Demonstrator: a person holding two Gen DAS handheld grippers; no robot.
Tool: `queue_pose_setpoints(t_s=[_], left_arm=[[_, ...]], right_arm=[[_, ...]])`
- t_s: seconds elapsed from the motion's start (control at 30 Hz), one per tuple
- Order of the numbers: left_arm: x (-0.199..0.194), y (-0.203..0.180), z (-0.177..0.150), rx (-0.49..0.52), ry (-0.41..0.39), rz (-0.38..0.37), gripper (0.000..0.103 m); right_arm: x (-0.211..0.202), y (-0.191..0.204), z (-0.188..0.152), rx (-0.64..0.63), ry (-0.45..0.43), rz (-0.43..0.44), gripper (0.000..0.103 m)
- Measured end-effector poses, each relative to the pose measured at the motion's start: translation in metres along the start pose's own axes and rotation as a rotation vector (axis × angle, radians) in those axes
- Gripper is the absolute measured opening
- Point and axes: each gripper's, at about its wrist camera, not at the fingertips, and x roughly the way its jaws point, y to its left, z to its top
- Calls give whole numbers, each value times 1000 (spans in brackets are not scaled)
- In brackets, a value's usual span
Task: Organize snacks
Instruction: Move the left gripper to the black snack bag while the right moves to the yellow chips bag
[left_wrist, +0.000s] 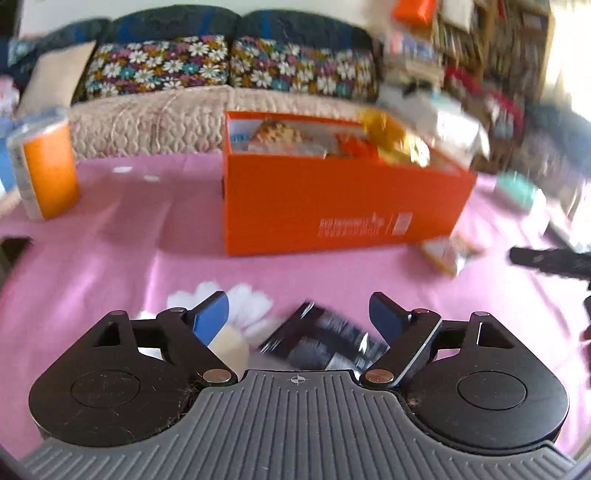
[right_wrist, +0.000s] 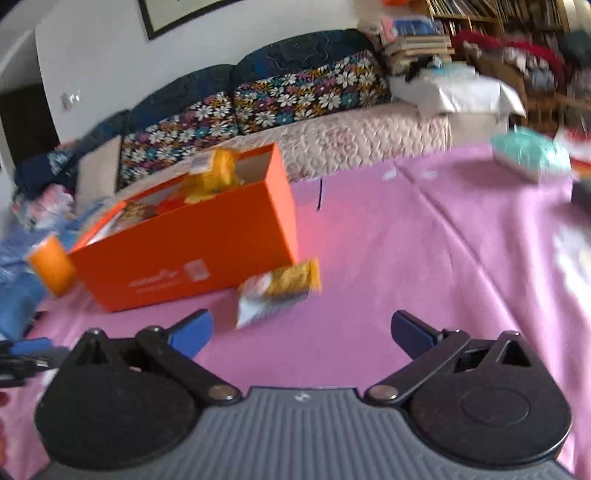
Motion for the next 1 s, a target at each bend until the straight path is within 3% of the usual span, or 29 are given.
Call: queue_pose_setpoints(t_s=[0.07,0.17,0.23,0.3,0.37,0.47,0.53,0.7,0.8,0.87,1.0], left_arm=[[6,10,2,-71,34,-39,59],[3,22,5,-130,51,-123,58],[-6,25,6,-117,22,-100,62],[-12,27,7,-101,-5,-61,64],[-15,33,8,-117,-10,-71,65],[-15,42,5,-170,12,-108,65],[-13,45,4,-195,24,-106,65],[-8,54,5,-290,36,-145,67],[-4,53,3,-285,48,-130,67],[-3,51,2,-254,53,-95,67],[-2,51,2,-237,55,-93,67]], right_arm=[[20,5,13,-36,3,-16,103],[72,12,32,-119,70,-112,103],[94,8,32,-123,123,-143,102],[90,-1,30,-77,124,-117,102],[76,-7,22,-48,150,-115,102],[56,-2,2,-156,220,-190,102],[34,2,-11,-197,221,-212,102],[-5,24,-6,-252,132,-156,102],[6,38,13,-314,74,-134,102],[32,39,27,-340,63,-169,102],[84,19,40,-321,134,-241,102]])
